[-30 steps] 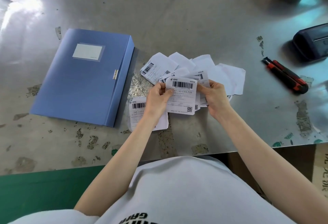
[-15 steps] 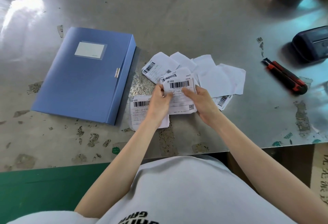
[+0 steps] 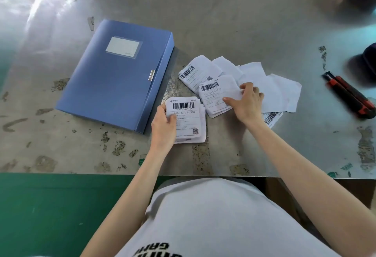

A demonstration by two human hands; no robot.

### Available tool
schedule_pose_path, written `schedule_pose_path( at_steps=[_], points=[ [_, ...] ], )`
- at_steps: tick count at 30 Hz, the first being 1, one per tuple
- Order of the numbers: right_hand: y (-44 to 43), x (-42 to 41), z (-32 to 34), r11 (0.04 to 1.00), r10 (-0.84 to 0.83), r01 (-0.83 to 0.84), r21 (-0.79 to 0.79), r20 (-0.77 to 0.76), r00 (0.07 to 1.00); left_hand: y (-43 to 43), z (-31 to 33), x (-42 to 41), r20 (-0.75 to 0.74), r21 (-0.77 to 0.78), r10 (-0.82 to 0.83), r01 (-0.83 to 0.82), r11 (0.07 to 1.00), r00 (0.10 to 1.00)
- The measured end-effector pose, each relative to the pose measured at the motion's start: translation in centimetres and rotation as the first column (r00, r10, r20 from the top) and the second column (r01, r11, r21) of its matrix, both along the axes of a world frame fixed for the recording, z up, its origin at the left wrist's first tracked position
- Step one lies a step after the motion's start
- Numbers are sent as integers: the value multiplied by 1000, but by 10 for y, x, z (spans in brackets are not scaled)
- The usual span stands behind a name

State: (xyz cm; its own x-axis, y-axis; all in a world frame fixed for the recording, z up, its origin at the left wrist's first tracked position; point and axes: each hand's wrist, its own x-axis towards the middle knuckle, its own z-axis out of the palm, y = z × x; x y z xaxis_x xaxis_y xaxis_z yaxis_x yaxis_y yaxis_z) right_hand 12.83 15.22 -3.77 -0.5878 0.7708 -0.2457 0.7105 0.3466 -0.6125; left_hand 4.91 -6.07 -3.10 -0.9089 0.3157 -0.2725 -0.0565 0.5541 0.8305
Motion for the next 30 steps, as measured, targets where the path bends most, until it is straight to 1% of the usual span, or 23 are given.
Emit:
schedule_pose_path(
  at_steps=[3, 5, 7, 9, 12, 17, 19, 22, 24, 26, 27, 28, 29, 30],
  points=[
    [-3, -5, -1, 997, 11, -19, 70, 109, 994, -6, -4, 2, -43, -54, -20, 18, 998, 999],
    [-5, -7, -2, 997, 7, -18, 79, 136, 991, -7, -7, 4, -83, -75, -41, 35, 997, 996],
    [-4, -7, -2, 997, 6, -16, 70, 132, 991, -5, -9, 7, -121, -81, -49, 39, 996, 991],
    [-4, -8, -2, 998, 3, -9, 61, 89, 996, -3, -10, 10, -155, -80, -44, 31, 996, 987],
    [-1, -7, -1, 999, -38, 37, -33, -16, 999, 1, -13, 11, -187, -84, -28, 12, 996, 982],
    [3, -3, 5, 992, -101, 92, -85, -109, 989, 6, -18, 13, -268, -167, -63, 18, 986, 961],
    [5, -2, 10, 982, -155, 135, -134, -151, 976, 8, -19, 14, -308, -232, -102, 29, 972, 946],
    [9, 0, 16, 952, -263, 219, -215, -206, 942, 10, -18, 12, -397, -397, -157, -15, 918, 904],
    [12, 1, 21, 904, -359, 262, -339, -262, 896, 14, -13, 9, -410, -424, -193, 1, 906, 891],
    [11, 3, 26, 832, -446, 253, -493, -326, 833, 20, -7, 7, -410, -384, -224, 55, 922, 884],
    [10, 4, 28, 803, -471, 228, -551, -352, 809, 24, -4, 7, -416, -330, -226, 85, 940, 881],
    [9, 5, 30, 781, -484, 197, -593, -374, 791, 29, 1, 8, -409, -247, -217, 122, 961, 886],
    [7, 6, 32, 760, -489, 162, -629, -390, 780, 34, 7, 9, -366, -129, -198, 161, 978, 909],
    [5, 7, 34, 736, -495, 126, -666, -402, 770, 38, 15, 10, -283, 7, -176, 185, 983, 943]
  ],
)
